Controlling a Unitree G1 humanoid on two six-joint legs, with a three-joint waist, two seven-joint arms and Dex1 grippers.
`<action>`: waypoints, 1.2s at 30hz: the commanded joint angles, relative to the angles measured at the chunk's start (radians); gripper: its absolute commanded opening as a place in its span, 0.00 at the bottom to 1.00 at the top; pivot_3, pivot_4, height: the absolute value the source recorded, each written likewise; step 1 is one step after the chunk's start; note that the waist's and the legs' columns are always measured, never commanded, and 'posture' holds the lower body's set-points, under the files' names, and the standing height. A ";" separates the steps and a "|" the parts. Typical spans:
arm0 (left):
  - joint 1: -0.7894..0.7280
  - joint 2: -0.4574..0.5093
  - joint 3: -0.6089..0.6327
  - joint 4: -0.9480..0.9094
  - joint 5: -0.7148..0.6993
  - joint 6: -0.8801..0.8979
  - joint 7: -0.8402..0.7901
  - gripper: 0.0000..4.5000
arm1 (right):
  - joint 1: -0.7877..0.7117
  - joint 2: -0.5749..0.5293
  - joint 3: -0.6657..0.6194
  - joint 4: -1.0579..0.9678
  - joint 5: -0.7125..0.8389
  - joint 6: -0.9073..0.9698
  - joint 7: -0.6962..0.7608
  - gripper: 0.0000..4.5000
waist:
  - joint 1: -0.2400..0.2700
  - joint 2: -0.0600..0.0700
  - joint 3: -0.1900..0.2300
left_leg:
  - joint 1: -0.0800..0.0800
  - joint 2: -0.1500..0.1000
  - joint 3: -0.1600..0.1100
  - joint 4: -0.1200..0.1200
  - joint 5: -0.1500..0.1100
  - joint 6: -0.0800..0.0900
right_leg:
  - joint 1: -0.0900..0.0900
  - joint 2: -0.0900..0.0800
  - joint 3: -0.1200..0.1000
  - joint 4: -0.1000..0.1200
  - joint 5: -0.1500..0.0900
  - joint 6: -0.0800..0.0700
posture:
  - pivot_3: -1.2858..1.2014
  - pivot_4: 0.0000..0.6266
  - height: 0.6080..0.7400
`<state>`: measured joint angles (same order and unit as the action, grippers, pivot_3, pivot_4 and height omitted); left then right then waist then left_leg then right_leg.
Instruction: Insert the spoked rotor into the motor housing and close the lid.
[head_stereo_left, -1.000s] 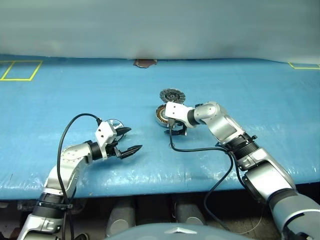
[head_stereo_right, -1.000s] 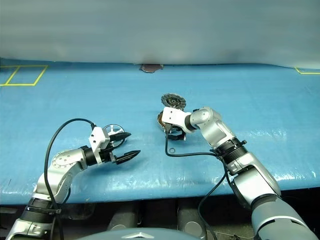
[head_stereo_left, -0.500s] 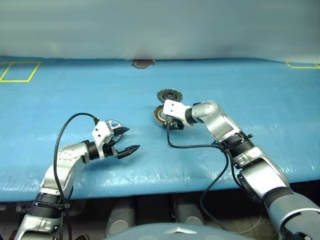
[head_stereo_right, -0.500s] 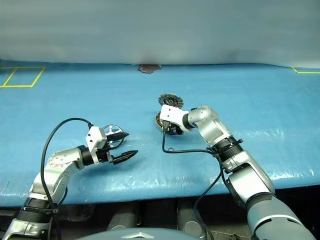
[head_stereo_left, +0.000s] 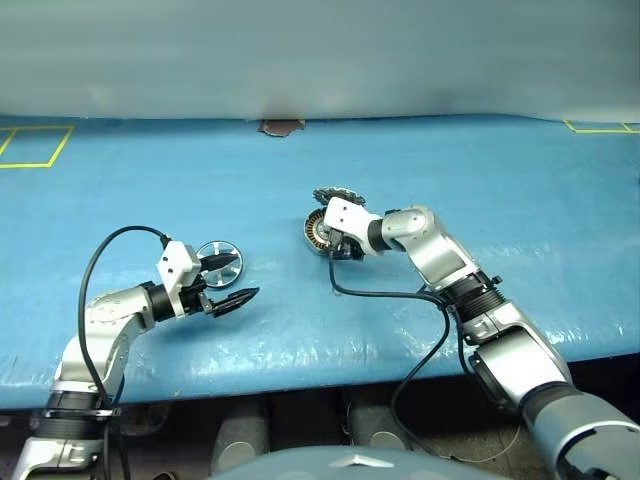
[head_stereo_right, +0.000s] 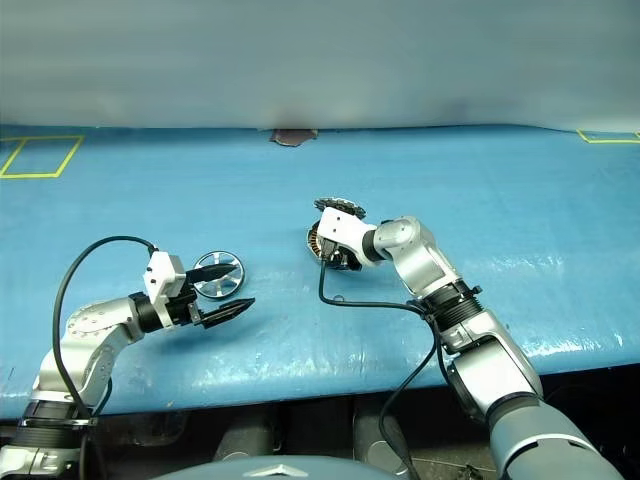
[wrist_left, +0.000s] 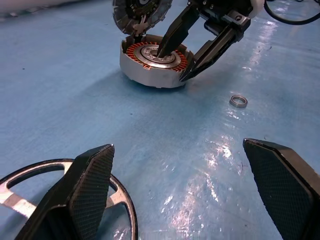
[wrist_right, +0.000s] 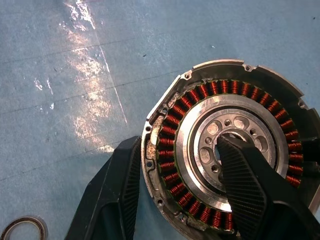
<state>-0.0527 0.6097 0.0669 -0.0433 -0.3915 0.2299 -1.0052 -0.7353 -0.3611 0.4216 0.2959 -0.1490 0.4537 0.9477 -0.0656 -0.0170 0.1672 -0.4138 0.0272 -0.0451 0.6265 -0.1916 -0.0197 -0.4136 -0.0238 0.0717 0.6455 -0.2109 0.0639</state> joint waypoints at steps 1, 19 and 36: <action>0.006 0.018 0.031 -0.008 -0.010 -0.014 -0.004 1.00 | 0.018 0.034 -0.006 -0.117 0.048 0.056 0.019 0.46 | -0.001 0.000 0.000 | 0.000 0.000 0.000 0.000 0.000 0.000 | 0.000 0.000 0.000 0.000 0.000 0.000 | 0.52 0.24 1.00; 0.039 0.034 0.037 -0.006 0.003 -0.024 0.034 1.00 | 0.076 0.055 0.131 -0.370 0.102 0.221 0.048 0.46 | 0.006 0.001 0.001 | -0.003 0.000 -0.001 -0.001 0.000 0.000 | -0.003 0.000 -0.001 0.000 -0.001 -0.001 | 0.52 0.24 1.00; 0.045 0.038 0.042 -0.008 0.004 -0.040 0.057 1.00 | 0.106 0.081 0.155 -0.273 0.107 0.232 0.004 0.78 | 0.007 0.000 0.000 | 0.001 0.000 -0.001 -0.001 0.000 -0.001 | 0.001 0.000 -0.002 0.000 -0.001 -0.002 | 0.52 0.24 1.00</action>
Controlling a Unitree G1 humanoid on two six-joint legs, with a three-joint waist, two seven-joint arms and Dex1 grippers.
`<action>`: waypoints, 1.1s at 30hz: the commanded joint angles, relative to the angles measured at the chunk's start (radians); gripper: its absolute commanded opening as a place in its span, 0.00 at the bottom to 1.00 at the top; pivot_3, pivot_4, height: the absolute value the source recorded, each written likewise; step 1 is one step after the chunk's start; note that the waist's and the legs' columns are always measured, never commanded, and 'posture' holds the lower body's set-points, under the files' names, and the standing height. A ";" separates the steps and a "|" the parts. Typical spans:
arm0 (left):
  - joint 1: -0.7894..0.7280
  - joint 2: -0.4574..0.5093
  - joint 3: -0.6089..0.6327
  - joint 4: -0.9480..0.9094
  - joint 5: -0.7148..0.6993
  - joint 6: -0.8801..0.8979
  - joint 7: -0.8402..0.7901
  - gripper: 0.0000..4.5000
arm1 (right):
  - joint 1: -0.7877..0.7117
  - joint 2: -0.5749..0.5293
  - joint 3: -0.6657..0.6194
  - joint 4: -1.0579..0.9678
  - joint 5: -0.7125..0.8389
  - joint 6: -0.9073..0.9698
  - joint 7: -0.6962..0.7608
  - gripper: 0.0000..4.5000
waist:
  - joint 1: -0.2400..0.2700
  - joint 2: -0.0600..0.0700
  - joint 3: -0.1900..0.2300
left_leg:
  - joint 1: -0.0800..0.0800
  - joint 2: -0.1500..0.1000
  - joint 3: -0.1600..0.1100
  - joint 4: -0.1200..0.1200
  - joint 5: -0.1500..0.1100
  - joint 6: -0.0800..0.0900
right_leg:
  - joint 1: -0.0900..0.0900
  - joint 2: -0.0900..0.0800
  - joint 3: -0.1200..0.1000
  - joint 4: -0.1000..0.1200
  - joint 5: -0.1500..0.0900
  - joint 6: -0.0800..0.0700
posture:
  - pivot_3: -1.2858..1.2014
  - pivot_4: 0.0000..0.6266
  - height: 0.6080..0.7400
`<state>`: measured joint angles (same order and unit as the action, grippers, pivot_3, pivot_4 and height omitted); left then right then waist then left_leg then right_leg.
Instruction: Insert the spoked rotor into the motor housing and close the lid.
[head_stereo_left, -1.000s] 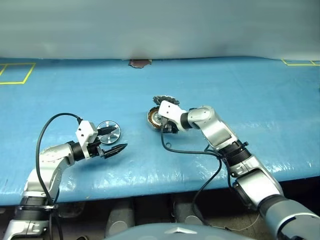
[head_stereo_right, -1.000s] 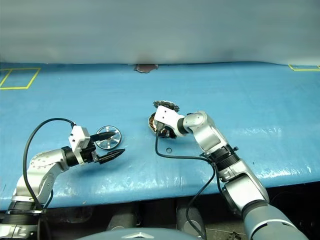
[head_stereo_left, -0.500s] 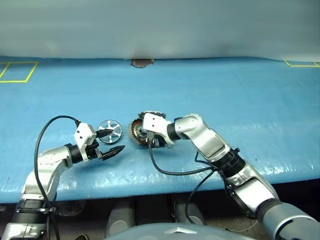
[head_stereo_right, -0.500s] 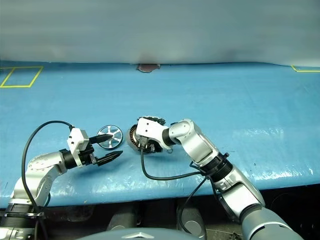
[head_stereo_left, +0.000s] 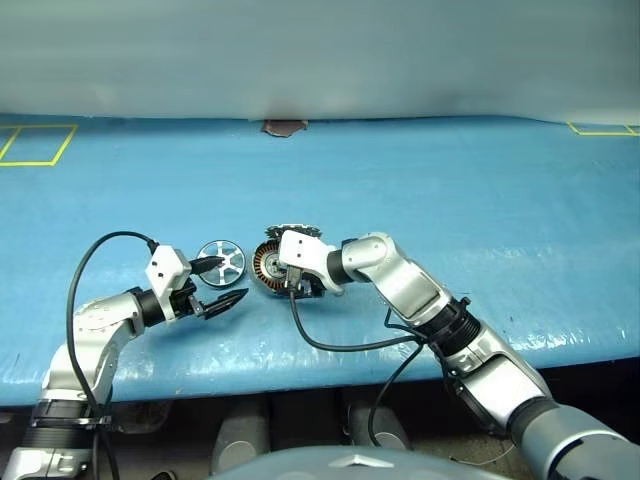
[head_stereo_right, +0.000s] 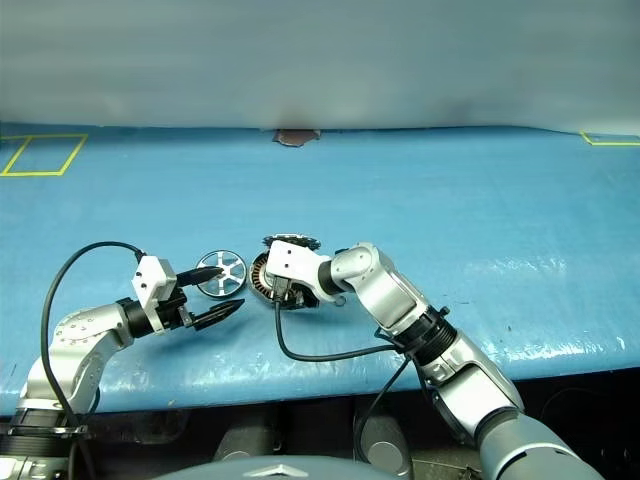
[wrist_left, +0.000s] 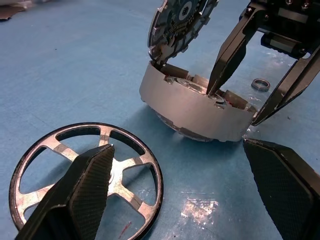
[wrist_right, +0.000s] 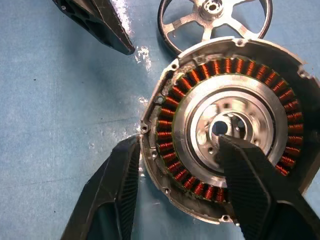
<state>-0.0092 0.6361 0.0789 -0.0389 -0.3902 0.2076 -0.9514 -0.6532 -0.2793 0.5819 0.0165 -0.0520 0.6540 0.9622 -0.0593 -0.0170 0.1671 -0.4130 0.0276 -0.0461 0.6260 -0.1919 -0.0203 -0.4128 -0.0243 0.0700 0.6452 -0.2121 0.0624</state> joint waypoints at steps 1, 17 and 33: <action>0.001 0.011 0.029 -0.013 0.002 -0.018 0.002 1.00 | 0.027 0.010 -0.023 -0.002 0.018 0.040 -0.027 0.84 | 0.001 0.000 0.000 | 0.000 0.000 0.000 0.000 0.000 0.000 | 0.000 0.000 0.000 0.000 0.000 0.000 | 0.52 0.24 1.00; -0.078 0.001 -0.028 0.028 0.007 -0.020 -0.058 1.00 | 0.212 -0.027 -0.243 -0.402 0.129 0.130 -0.234 0.99 | 0.002 0.000 0.000 | -0.003 0.000 0.000 -0.001 0.000 0.000 | -0.003 0.000 0.000 -0.001 0.000 0.000 | 0.52 0.24 1.00; -0.196 -0.025 -0.106 0.041 -0.027 0.015 -0.176 1.00 | 0.608 0.058 -0.388 -0.513 0.193 0.078 -0.496 0.99 | 0.005 0.000 0.000 | -0.003 0.001 0.000 0.000 0.000 -0.001 | -0.003 0.000 0.000 -0.001 0.000 0.000 | 0.52 0.24 1.00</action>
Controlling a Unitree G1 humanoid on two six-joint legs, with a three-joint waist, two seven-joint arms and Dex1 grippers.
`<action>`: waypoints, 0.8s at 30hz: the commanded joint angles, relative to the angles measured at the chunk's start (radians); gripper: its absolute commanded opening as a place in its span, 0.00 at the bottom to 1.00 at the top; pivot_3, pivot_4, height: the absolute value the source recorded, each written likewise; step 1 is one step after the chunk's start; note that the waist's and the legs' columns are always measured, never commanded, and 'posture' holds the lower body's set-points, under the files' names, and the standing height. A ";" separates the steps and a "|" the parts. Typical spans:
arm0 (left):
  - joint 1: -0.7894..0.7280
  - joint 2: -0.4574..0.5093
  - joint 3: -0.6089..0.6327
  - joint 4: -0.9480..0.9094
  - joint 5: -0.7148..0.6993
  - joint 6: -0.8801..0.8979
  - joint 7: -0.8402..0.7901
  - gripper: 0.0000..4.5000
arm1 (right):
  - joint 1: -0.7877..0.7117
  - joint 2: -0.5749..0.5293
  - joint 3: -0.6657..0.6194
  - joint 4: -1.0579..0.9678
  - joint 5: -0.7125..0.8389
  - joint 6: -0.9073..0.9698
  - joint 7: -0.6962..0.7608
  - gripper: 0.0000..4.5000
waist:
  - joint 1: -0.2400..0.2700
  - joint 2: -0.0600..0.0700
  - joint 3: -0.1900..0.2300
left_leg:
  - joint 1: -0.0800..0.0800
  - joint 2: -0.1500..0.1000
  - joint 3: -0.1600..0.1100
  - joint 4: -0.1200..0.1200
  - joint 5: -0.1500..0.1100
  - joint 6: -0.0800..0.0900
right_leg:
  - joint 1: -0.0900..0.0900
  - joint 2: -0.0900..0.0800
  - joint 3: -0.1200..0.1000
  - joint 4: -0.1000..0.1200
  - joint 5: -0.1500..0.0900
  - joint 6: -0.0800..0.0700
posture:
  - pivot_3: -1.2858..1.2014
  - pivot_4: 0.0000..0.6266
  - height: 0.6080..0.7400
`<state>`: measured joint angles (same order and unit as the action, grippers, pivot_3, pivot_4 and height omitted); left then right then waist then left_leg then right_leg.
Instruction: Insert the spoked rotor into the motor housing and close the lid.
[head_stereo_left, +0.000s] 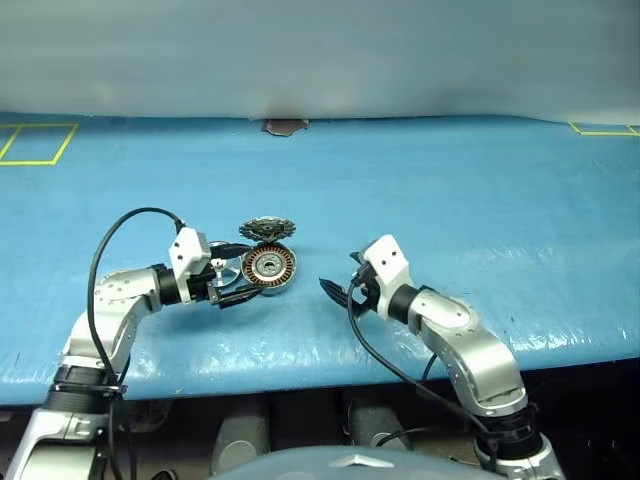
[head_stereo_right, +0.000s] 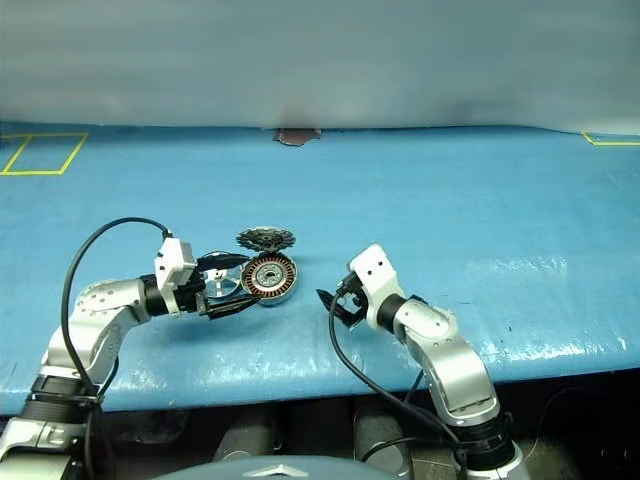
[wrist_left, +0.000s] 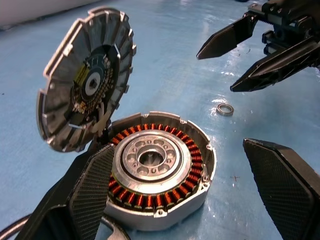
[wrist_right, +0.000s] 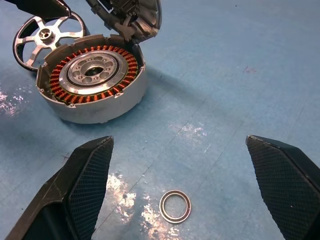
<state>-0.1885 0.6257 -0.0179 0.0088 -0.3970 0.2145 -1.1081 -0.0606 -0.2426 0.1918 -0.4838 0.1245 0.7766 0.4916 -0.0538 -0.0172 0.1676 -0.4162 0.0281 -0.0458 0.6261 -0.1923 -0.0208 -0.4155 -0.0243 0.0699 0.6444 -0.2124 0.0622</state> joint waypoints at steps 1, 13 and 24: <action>-0.019 -0.019 -0.011 -0.008 -0.021 0.010 -0.021 1.00 | 0.023 0.028 0.005 -0.003 0.017 -0.057 -0.032 0.99 | -0.001 0.000 0.000 | 0.000 0.000 0.000 0.000 0.000 0.000 | 0.000 0.000 0.000 0.000 0.000 0.000 | 0.52 0.24 1.00; -0.007 -0.026 -0.016 -0.026 -0.014 0.022 -0.023 1.00 | 0.083 0.016 0.032 0.099 -0.034 -0.140 -0.102 0.99 | 0.002 0.000 0.000 | 0.000 0.000 0.000 0.000 0.000 0.000 | 0.000 0.000 0.000 0.000 0.000 0.000 | 0.52 0.24 1.00; 0.001 -0.020 -0.035 -0.026 0.001 0.023 -0.030 1.00 | 0.107 -0.004 0.052 0.094 -0.026 -0.132 -0.093 0.79 | 0.003 0.000 0.000 | 0.000 0.000 0.000 0.000 0.000 0.000 | 0.000 0.000 0.000 0.000 0.000 0.000 | 0.52 0.24 1.00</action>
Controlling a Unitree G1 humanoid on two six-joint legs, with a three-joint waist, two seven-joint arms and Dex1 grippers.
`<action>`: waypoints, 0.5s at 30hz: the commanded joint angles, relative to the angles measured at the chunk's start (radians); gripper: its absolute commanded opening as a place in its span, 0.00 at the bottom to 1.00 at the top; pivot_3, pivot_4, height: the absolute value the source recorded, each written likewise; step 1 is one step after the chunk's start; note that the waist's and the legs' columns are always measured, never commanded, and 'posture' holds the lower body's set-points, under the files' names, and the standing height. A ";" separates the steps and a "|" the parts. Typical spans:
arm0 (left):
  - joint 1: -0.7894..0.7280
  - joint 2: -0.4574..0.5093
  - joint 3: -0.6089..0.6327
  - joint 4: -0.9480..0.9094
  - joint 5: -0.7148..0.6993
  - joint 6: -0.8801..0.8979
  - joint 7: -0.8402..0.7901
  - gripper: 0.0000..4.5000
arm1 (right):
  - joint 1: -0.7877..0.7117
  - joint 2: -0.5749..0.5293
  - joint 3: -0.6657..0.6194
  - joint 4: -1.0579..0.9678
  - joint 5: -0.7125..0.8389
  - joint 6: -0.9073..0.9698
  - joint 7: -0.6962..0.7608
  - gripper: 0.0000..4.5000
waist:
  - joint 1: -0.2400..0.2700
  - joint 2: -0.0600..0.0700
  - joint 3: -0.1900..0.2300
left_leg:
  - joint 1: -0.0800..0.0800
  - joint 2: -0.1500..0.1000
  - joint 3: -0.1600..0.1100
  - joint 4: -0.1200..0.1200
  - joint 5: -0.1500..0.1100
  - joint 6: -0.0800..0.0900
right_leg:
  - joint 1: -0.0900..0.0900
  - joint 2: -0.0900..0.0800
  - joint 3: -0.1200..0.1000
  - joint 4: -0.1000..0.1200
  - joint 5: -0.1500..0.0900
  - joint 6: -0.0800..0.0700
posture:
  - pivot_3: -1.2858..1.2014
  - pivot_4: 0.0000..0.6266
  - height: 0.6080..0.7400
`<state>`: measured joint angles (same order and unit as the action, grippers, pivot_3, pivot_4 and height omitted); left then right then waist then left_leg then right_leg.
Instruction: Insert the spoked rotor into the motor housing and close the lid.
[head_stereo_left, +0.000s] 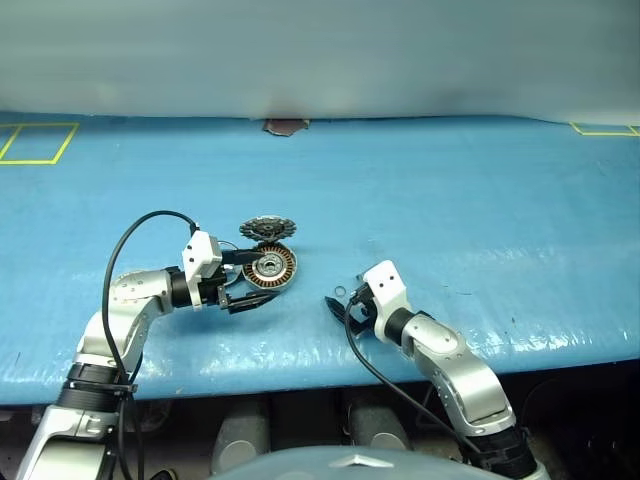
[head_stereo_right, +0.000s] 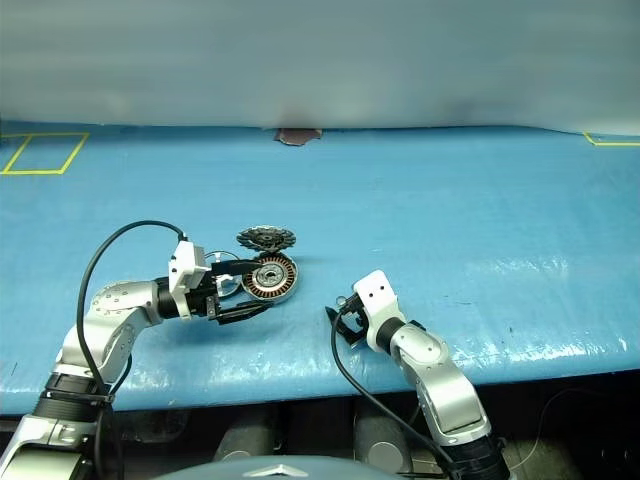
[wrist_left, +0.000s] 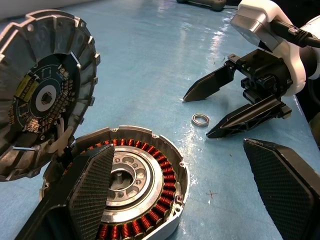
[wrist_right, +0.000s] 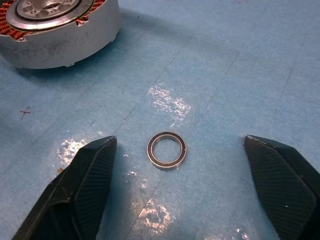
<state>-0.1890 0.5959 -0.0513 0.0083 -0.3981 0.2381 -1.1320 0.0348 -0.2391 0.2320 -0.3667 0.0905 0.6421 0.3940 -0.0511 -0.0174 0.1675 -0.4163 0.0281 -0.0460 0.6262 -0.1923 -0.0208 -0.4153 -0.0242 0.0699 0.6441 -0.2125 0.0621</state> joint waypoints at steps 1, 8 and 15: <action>0.002 0.010 -0.002 -0.023 0.005 -0.002 -0.007 1.00 | 0.013 -0.010 0.013 -0.020 0.006 0.003 0.003 0.72 | 0.000 0.000 0.000 | 0.000 0.000 0.000 0.000 0.000 0.000 | 0.000 0.000 0.000 0.000 0.000 0.000 | 0.52 0.24 1.00; 0.021 0.020 -0.014 -0.018 0.032 -0.007 -0.009 1.00 | 0.015 -0.017 0.016 -0.009 0.006 0.011 -0.001 0.51 | 0.000 0.000 0.000 | 0.000 0.000 0.000 0.000 0.000 0.000 | 0.000 0.000 0.000 0.000 0.000 0.000 | 0.52 0.24 1.00; 0.036 0.024 -0.007 -0.020 0.029 0.002 -0.010 1.00 | 0.009 -0.015 0.012 -0.001 0.019 0.017 0.003 0.31 | 0.000 0.000 0.000 | 0.000 0.000 0.000 0.000 0.000 0.000 | 0.000 0.000 0.000 0.000 0.000 0.000 | 0.52 0.24 1.00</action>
<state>-0.1563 0.6081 -0.0666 0.0084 -0.3616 0.2381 -1.1361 0.0375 -0.2571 0.2365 -0.3671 0.0966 0.6436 0.3920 -0.0512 -0.0177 0.1673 -0.4159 0.0283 -0.0460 0.6261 -0.1924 -0.0208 -0.4150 -0.0242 0.0699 0.6441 -0.2126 0.0621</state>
